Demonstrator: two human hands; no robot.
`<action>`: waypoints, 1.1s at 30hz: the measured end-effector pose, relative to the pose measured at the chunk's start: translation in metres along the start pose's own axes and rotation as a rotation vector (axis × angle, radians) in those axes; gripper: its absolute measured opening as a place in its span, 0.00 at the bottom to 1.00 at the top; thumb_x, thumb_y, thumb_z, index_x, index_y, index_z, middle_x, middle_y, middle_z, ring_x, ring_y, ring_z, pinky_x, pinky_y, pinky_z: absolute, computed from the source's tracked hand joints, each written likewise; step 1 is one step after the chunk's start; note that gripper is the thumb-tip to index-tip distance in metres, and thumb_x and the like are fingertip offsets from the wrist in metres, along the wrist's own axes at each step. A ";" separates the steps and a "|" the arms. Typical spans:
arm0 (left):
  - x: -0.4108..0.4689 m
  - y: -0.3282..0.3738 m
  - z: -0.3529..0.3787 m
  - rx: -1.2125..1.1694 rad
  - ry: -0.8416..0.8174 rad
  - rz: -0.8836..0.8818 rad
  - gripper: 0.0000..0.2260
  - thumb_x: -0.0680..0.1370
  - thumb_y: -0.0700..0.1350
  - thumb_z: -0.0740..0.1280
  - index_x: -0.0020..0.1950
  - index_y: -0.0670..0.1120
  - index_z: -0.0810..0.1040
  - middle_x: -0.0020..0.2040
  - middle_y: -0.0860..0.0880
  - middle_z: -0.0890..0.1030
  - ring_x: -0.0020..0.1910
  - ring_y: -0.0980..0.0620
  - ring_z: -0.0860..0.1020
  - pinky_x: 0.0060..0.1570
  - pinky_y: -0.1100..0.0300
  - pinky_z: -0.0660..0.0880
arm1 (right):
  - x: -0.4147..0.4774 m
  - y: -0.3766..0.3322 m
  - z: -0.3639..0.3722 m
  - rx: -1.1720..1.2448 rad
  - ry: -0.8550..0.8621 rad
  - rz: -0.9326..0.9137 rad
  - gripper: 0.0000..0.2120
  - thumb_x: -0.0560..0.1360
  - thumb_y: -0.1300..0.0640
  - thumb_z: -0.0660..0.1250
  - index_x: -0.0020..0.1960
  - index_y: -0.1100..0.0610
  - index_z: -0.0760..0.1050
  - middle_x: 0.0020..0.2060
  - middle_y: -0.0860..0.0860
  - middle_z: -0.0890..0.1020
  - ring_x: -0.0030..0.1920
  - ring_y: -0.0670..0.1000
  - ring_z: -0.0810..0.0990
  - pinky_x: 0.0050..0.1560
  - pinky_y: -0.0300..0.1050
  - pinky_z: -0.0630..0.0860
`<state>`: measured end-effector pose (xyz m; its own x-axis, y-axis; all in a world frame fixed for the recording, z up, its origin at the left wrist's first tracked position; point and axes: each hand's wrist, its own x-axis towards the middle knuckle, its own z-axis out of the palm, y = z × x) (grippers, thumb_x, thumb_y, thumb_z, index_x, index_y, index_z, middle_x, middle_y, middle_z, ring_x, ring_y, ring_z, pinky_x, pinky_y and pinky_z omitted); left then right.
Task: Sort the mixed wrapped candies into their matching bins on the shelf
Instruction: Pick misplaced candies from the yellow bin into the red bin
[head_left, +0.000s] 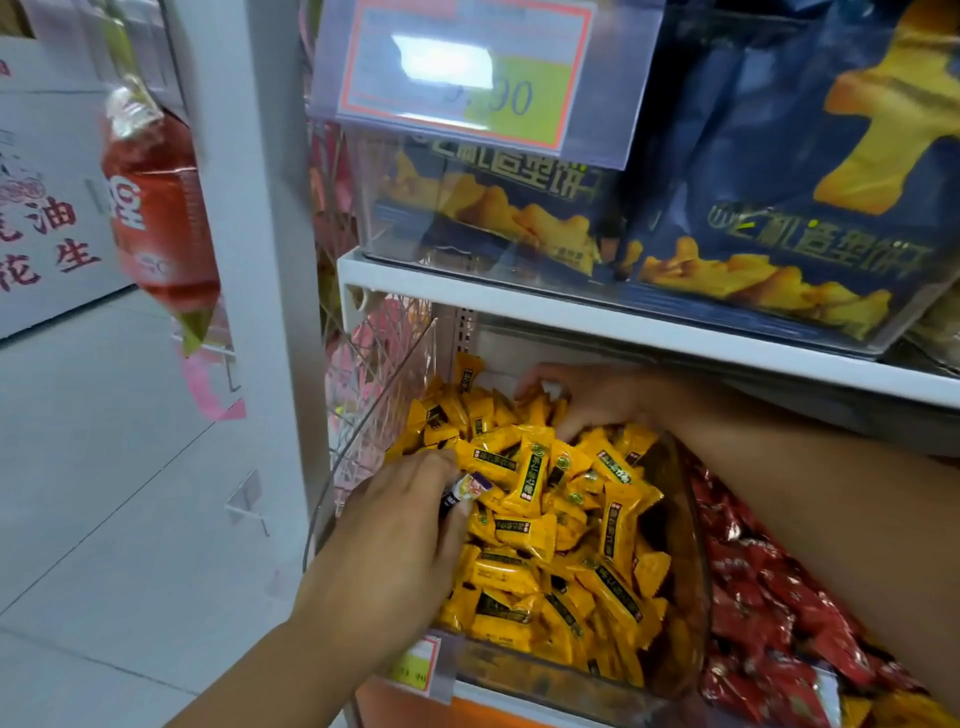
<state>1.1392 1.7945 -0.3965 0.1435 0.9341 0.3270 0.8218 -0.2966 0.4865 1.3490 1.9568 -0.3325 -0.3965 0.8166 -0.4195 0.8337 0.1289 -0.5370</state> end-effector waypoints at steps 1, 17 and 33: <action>0.000 0.000 0.000 -0.010 0.020 -0.001 0.04 0.81 0.54 0.57 0.55 0.58 0.66 0.62 0.59 0.72 0.61 0.58 0.69 0.58 0.58 0.70 | 0.002 -0.002 -0.003 0.079 0.009 -0.050 0.27 0.66 0.67 0.75 0.57 0.43 0.73 0.55 0.59 0.80 0.43 0.55 0.78 0.40 0.48 0.76; -0.002 -0.006 0.005 0.049 0.058 0.066 0.11 0.79 0.60 0.49 0.53 0.59 0.66 0.70 0.61 0.68 0.71 0.58 0.64 0.65 0.52 0.70 | 0.002 -0.012 -0.013 -0.706 -0.159 0.256 0.30 0.79 0.40 0.58 0.72 0.59 0.67 0.70 0.56 0.70 0.67 0.55 0.71 0.61 0.42 0.68; -0.001 -0.006 0.006 0.041 0.088 0.063 0.10 0.78 0.60 0.51 0.53 0.59 0.68 0.69 0.60 0.69 0.67 0.58 0.68 0.59 0.51 0.74 | 0.008 0.007 0.001 0.155 -0.087 0.160 0.09 0.81 0.49 0.59 0.51 0.53 0.73 0.38 0.48 0.75 0.31 0.45 0.74 0.33 0.39 0.70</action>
<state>1.1379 1.7967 -0.4046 0.1480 0.8924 0.4263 0.8348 -0.3438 0.4300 1.3516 1.9633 -0.3403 -0.3015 0.7672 -0.5661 0.8220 -0.0917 -0.5620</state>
